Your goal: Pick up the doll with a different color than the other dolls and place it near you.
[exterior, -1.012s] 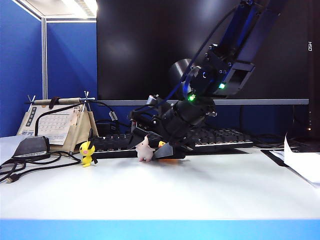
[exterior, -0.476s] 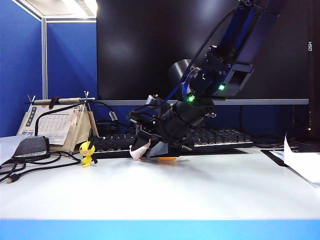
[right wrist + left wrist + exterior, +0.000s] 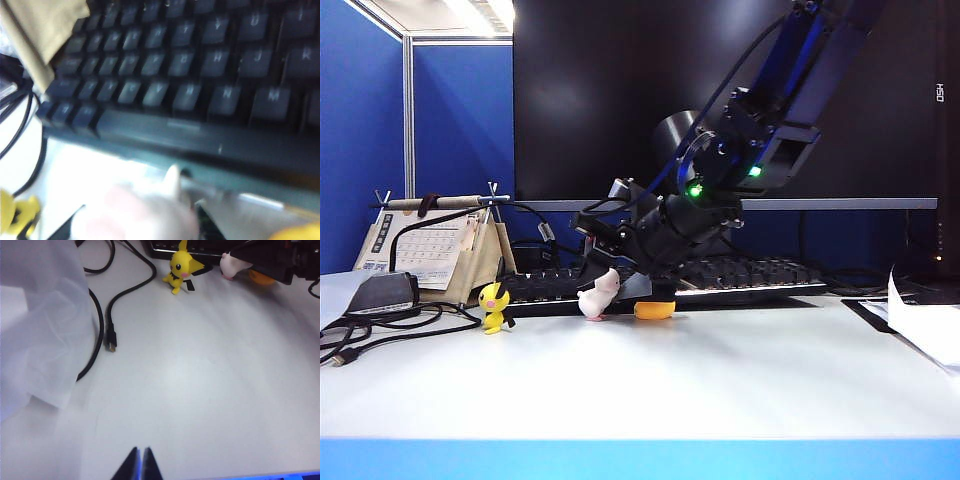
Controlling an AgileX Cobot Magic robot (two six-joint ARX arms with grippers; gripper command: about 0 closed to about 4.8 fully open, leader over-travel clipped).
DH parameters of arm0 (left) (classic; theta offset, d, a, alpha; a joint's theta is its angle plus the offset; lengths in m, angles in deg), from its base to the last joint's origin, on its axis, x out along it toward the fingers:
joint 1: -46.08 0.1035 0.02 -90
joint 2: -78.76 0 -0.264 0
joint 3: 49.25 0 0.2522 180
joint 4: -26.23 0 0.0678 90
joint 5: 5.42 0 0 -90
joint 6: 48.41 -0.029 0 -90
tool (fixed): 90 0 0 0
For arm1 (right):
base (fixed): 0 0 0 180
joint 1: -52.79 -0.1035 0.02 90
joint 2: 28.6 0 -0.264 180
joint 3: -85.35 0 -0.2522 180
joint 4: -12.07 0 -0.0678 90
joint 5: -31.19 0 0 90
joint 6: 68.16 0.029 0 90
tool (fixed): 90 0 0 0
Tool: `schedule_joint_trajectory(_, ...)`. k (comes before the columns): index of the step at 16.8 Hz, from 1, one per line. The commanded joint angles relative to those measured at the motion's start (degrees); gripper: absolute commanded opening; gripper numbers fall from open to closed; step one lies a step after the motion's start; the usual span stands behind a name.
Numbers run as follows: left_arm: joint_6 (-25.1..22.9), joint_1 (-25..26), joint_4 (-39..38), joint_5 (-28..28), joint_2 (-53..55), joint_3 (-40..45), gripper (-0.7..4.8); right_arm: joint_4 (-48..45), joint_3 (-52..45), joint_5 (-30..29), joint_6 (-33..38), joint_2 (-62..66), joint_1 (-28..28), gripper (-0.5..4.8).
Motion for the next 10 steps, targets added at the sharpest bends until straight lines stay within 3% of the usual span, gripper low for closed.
schedule_joint_trajectory(1, -0.02, -0.04, 0.11, 0.07, 0.07, -0.11, 0.24, 1.01, 1.81, 0.04, 0.68, 1.01, -0.26, 2.65)
schedule_joint_trajectory(6, -0.02, -0.04, 0.11, 0.07, 0.07, -0.11, 0.24, 0.94, 1.84, -0.07, 2.64, 3.26, -0.26, 2.59)
schedule_joint_trajectory(7, -0.02, -0.04, 0.09, 0.09, 0.07, -0.11, 0.24, 0.68, 1.84, 0.11, 2.62, 3.32, -0.26, 1.92)
schedule_joint_trajectory(10, -0.02, -0.07, 0.11, 0.07, 0.07, -0.11, 0.24, 0.17, 1.84, 0.13, 2.62, 3.32, -0.26, 1.65)
